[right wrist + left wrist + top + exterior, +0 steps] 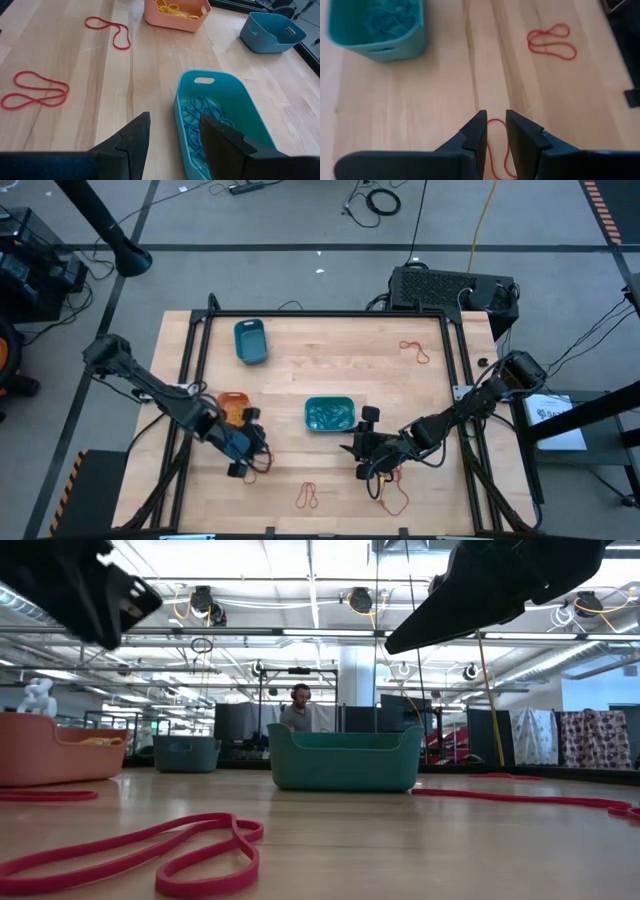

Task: Sort rubber bands into baskets
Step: Put the red rubber band into the blue bin

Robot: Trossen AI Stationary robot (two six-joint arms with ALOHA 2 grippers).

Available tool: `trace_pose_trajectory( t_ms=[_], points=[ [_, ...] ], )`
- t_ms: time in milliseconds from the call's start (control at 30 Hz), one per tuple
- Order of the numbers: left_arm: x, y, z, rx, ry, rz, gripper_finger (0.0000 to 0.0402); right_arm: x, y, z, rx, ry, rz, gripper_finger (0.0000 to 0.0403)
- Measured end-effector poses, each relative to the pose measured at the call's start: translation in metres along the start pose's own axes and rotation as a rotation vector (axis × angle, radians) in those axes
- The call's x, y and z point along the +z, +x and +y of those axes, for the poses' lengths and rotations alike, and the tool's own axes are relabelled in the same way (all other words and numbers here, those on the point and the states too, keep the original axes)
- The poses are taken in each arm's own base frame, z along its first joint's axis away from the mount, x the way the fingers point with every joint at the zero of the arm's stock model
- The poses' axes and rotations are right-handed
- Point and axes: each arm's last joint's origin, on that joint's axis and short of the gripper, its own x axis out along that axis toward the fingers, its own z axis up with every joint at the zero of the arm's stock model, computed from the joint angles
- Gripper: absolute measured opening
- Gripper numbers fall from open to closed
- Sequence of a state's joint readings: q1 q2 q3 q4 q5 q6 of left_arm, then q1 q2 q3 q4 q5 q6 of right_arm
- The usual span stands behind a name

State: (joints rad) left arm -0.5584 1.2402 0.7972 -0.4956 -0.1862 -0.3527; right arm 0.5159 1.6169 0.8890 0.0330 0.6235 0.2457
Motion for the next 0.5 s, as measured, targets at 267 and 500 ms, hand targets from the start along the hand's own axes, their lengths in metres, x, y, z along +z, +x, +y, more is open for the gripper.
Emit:
trace_pose_trajectory(
  t_ms=[267, 500],
  points=[
    [0.01, 0.06, -0.018, -0.023, 0.222, -0.075, 0.0077, 0.0, 0.0, 0.0, 0.0, 0.001, 0.0, 0.0165],
    [0.03, 0.111, -0.031, -0.09, 0.343, -0.208, 0.0082, 0.0, 0.0, 0.0, 0.001, 0.021, 0.0, 0.0165]
  ],
)
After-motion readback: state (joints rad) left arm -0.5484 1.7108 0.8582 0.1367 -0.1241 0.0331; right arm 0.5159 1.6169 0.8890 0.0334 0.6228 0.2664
